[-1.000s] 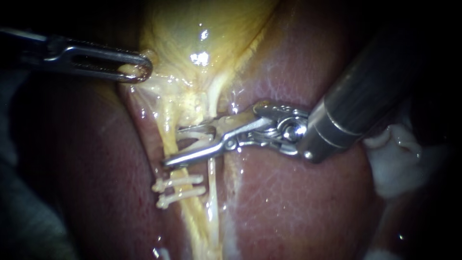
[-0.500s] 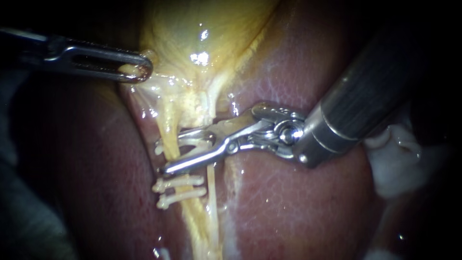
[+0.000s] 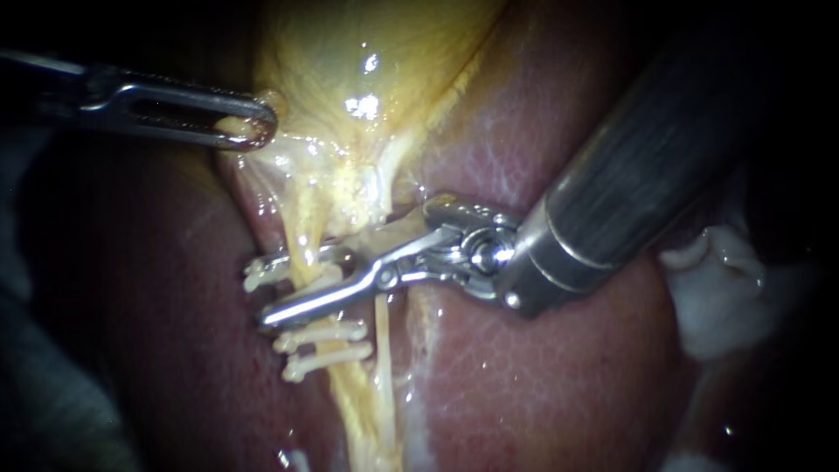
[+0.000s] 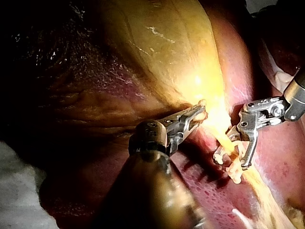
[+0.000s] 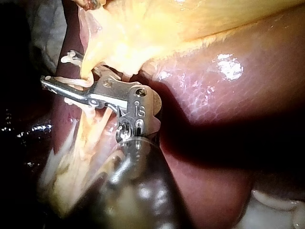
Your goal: Clipping third clip left tube
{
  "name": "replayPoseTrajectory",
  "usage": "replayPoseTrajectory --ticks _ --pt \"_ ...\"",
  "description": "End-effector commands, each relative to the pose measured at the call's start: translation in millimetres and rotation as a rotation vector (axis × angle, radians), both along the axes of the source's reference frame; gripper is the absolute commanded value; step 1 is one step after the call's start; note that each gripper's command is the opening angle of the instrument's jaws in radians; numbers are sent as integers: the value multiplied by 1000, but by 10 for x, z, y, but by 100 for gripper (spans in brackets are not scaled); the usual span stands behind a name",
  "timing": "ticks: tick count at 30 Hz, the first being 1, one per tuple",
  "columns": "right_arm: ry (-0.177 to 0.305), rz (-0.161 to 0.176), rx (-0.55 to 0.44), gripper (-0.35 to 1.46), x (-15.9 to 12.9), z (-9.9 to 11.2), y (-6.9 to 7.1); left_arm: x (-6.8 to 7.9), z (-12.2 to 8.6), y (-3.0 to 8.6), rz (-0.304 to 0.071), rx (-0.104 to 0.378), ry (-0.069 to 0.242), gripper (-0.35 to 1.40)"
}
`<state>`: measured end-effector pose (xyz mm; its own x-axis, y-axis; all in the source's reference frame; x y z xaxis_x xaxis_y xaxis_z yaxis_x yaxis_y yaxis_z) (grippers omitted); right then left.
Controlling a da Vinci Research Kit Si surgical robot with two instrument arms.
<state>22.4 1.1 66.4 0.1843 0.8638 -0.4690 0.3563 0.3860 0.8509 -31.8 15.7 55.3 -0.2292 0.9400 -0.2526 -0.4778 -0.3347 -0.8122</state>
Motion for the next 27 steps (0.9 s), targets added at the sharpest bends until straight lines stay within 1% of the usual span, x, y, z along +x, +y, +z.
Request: replayPoseTrajectory --ticks 1,6,10,16,22,25,27 --pt "1 -1 2 48 -1 -5 2 0 0 0 0 0 0 -35" --pt "10 1 13 48 -4 -20 7 1 0 0 0 0 0 -35" --pt "22 -3 24 46 -8 -33 14 1 0 0 0 0 0 -35" --pt "28 -4 33 41 -12 -41 24 1 0 0 0 0 0 -35" --pt "30 -5 36 22 -14 -44 28 1 0 0 0 0 0 -35" --pt "30 -5 36 3 -15 -44 27 1 0 0 0 0 0 -35" --pt "32 -8 36 -5 -16 -45 27 1 0 0 0 0 0 -35"
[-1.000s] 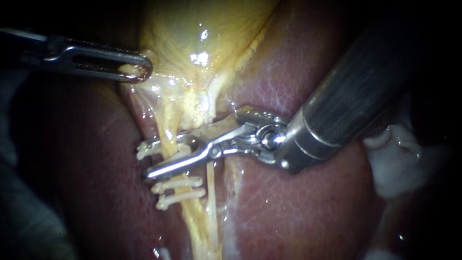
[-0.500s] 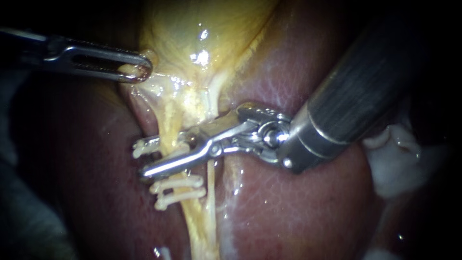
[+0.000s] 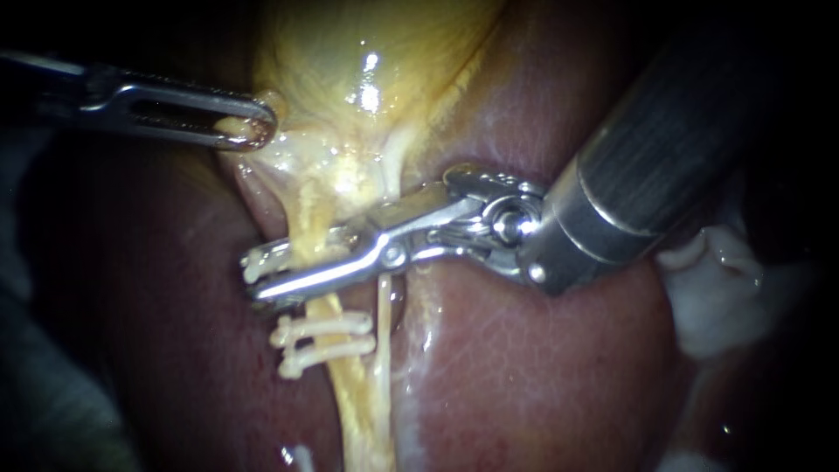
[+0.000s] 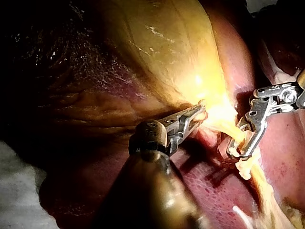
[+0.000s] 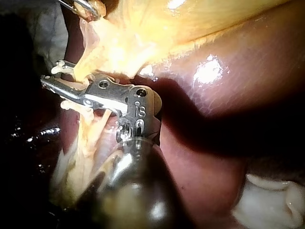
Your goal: Clipping third clip left tube
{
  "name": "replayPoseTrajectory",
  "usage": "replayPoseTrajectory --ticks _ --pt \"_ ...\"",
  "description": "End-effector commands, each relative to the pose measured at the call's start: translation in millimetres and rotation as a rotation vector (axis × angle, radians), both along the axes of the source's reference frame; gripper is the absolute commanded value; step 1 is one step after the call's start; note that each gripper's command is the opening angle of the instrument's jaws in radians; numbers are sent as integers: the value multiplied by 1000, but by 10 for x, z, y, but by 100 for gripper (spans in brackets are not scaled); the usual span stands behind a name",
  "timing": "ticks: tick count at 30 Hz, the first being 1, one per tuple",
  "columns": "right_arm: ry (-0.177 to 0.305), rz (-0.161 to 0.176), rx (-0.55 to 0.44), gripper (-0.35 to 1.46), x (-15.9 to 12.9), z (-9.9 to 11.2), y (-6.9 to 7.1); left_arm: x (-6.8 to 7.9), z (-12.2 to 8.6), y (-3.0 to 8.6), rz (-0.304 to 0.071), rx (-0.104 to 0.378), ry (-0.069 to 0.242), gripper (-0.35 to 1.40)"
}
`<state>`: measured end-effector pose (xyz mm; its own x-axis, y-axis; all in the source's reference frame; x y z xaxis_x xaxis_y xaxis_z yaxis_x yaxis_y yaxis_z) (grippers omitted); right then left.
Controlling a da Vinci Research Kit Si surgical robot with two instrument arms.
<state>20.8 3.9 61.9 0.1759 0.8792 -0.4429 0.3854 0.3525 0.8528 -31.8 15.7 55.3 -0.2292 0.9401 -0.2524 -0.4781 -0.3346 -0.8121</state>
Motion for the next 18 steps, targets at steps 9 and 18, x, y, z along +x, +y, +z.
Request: replayPoseTrajectory --ticks 9,18 --pt "-14 -9 38 -35 -5 -2 -1 0 0 0 0 0 0 -35" --pt "-13 -11 38 -35 -5 -2 -3 0 0 0 -2 -1 1 -35"
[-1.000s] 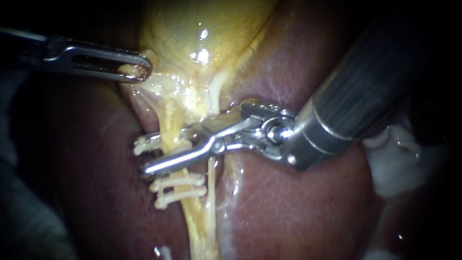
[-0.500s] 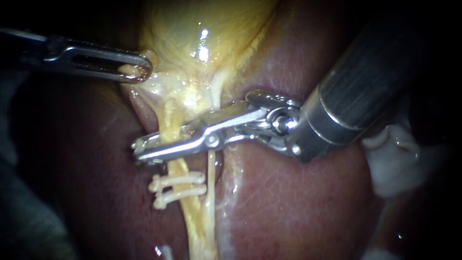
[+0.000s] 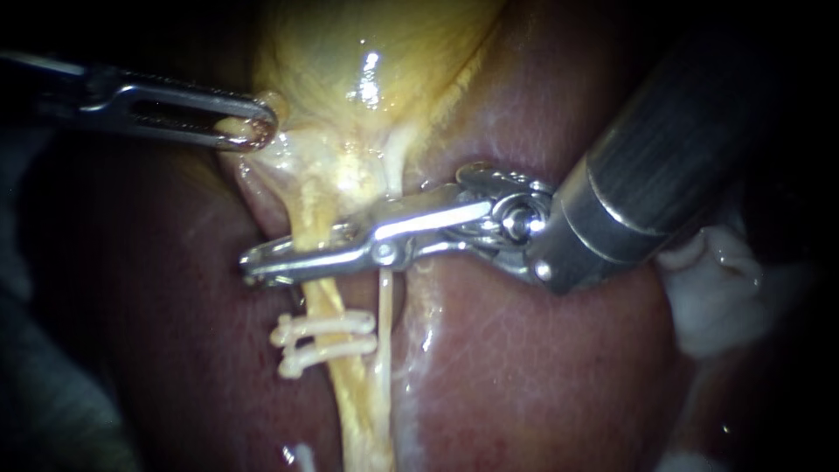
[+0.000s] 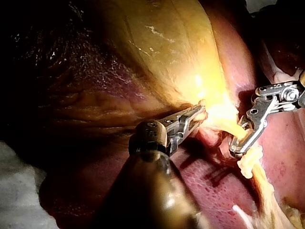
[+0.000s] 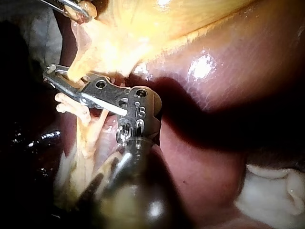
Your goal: Clipping third clip left tube
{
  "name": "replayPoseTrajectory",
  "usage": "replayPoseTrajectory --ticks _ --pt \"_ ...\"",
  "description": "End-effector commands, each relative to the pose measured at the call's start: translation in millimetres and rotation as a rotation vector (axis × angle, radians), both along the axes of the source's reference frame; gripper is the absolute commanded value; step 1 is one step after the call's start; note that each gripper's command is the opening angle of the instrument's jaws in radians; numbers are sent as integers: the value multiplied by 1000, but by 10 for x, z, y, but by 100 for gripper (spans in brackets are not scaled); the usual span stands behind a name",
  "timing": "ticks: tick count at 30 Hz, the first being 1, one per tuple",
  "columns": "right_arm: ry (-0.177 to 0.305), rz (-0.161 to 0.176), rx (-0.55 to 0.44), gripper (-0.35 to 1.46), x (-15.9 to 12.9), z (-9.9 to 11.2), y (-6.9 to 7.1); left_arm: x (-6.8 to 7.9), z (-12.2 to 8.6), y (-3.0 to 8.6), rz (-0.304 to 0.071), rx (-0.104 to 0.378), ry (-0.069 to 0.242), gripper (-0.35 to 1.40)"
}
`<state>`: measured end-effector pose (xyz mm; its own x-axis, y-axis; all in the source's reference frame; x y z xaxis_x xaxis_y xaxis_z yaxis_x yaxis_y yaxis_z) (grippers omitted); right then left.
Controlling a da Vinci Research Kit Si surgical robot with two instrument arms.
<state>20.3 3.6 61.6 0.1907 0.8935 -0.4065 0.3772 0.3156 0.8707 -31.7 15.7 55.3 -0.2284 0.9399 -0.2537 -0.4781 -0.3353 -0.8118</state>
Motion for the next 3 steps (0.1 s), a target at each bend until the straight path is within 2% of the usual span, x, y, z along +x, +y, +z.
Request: replayPoseTrajectory --ticks 1,3 --pt "0 0 -1 -35 1 1 -1 0 0 0 -1 0 1 -35" --pt "-2 -3 3 -33 2 3 -2 0 0 0 -1 0 1 -35"
